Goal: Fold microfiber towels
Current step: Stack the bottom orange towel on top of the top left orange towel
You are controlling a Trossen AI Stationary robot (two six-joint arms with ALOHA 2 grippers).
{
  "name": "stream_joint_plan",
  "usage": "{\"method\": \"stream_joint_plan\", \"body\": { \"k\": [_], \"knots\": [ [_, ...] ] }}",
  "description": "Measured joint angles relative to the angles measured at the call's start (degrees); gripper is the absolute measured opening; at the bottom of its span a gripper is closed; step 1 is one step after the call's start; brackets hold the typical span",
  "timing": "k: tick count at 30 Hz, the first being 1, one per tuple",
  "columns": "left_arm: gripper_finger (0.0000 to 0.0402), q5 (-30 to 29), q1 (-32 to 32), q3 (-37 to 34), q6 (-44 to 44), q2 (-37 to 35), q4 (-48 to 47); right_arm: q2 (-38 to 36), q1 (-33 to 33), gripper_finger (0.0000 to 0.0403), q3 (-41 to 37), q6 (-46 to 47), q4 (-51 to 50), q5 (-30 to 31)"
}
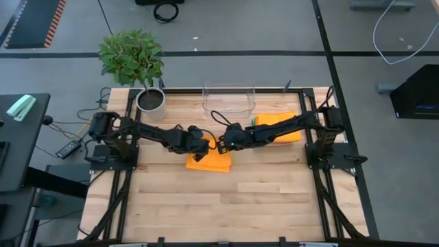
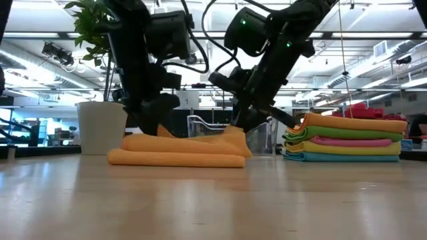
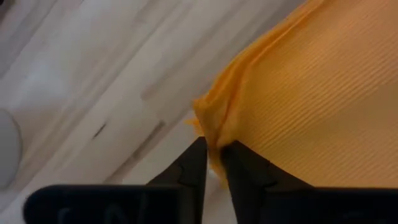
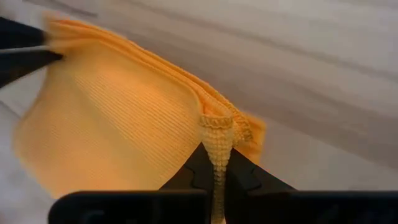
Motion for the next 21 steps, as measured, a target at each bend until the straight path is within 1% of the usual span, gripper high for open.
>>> {"method": "stream_joint_plan", "body": {
  "k": [4,7,11,14,16,18,19,21],
  "knots": [
    [0.01,4.2,1.3,0.0,2.9,-0.4,-0.9,-2.3,-1.1,0.0021,0.0,-2.2,-0.1,-0.4],
    [0.0142,5.0,1.7,0.0,4.0,-2.3,-2.5,-4.1,-1.8,0.0041,0.0,-3.5,-0.9,-1.6],
    [0.0202,4.9,1.9,0.0,1.3,-8.5,-4.0,-6.5,-2.9,0.0097,0.0,-4.3,-4.5,-3.0],
    [0.0235,4.8,0.9,-0.6,-1.0,-14.8,-2.9,-7.3,-3.6,0.0147,0.0,-4.7,-8.8,-3.7],
    [0.0247,5.6,-0.3,-2.3,-3.3,-19.4,0.7,-7.5,-3.9,0.0179,0.0,-5.6,-10.5,-3.9],
    [0.025,8.7,-1.5,-6.0,-7.1,-23.5,6.4,-8.1,-2.9,0.0208,0.0,-6.0,-12.0,-3.9],
    [0.0249,10.9,-2.3,-8.5,-9.5,-25.5,10.5,-8.6,-1.9,0.022,0.0,-6.0,-12.3,-3.9],
    [0.0242,12.7,-4.2,-14.2,-15.8,-27.6,16.6,-9.3,1.6,0.0239,0.0,-5.5,-12.3,-3.3]
  ]
}}
